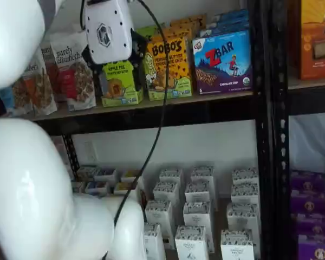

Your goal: Pick the green box on the top shelf, the fourth from the left

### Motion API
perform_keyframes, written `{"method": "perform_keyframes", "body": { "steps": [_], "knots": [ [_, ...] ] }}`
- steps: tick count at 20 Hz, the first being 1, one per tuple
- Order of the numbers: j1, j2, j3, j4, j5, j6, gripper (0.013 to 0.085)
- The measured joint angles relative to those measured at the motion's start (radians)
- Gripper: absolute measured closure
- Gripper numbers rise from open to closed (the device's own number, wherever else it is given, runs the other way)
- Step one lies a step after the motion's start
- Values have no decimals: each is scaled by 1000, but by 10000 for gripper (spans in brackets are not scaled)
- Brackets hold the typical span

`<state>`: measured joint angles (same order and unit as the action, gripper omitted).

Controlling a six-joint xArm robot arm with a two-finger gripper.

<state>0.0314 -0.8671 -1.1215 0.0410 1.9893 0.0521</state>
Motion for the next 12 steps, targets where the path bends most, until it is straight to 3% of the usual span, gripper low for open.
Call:
{"method": "perform_keyframes", "body": {
  "steps": [1,2,3,12],
  "knots": [
    [-9,-4,3,11,-5,-6,130],
    [-75,-28,26,79,-39,-42,130],
    [-98,-38,35,106,-55,-57,130],
    [-81,-36,38,103,-76,-48,130]
  ]
}}
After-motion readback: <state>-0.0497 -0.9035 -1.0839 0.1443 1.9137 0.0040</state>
